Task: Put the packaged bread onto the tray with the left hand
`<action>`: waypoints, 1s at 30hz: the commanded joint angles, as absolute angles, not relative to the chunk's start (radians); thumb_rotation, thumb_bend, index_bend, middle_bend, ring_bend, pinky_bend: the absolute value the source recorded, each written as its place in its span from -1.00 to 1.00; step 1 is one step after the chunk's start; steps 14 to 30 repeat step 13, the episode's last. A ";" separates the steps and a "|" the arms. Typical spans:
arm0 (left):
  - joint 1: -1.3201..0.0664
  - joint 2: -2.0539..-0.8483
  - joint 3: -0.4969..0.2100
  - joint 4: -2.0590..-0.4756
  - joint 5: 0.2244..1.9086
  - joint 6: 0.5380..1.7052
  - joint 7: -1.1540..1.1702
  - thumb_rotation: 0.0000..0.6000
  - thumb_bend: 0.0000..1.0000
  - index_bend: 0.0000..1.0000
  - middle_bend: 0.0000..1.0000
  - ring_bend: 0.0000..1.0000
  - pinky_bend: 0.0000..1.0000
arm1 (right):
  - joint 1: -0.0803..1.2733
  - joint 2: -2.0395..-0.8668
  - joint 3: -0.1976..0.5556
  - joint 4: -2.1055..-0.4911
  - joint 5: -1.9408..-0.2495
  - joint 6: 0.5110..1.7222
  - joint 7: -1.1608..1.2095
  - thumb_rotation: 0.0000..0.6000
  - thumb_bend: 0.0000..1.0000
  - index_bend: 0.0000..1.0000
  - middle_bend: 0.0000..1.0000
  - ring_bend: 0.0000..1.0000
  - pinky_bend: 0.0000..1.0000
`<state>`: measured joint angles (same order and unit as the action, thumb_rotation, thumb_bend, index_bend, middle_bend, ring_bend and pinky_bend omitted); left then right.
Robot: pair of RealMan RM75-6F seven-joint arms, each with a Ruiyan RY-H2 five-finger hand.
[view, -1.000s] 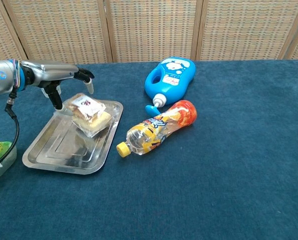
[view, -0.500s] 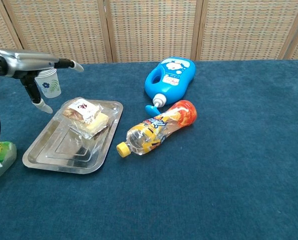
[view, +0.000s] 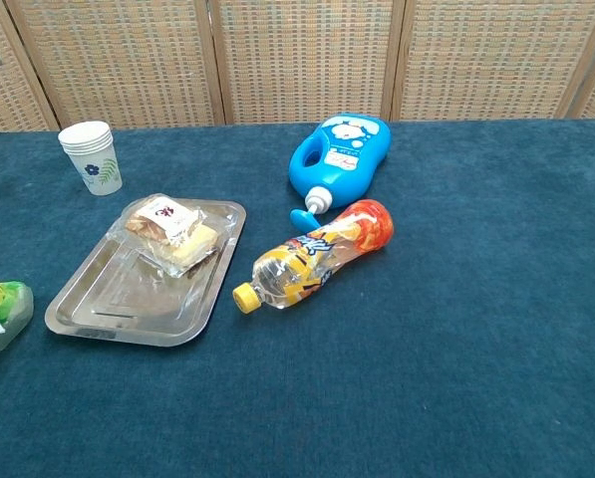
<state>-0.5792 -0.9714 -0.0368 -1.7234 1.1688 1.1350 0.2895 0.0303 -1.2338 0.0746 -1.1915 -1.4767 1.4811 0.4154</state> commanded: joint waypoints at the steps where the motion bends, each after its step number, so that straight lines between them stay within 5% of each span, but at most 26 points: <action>1: -0.433 -0.895 0.028 -1.778 1.304 1.309 0.210 1.00 -0.68 -0.92 -1.00 -1.00 -1.00 | 0.037 -1.227 0.073 -1.202 -1.486 1.479 0.409 1.00 -0.64 -1.00 -1.00 -1.00 -1.00; 5: -0.319 -0.879 0.070 -1.756 1.393 1.454 0.153 1.00 -0.68 -0.92 -1.00 -1.00 -1.00 | 0.051 -1.209 0.070 -1.242 -1.497 1.464 0.378 1.00 -0.64 -1.00 -1.00 -1.00 -1.00; 12: -0.230 -0.898 0.096 -1.699 1.474 1.546 0.104 1.00 -0.68 -0.92 -1.00 -1.00 -1.00 | 0.069 -1.192 0.071 -1.298 -1.509 1.454 0.326 1.00 -0.64 -1.00 -1.00 -1.00 -1.00; 30: -0.225 -0.901 0.096 -1.695 1.479 1.551 0.102 1.00 -0.68 -0.92 -1.00 -1.00 -1.00 | 0.071 -1.191 0.071 -1.303 -1.510 1.453 0.321 1.00 -0.64 -1.00 -1.00 -1.00 -1.00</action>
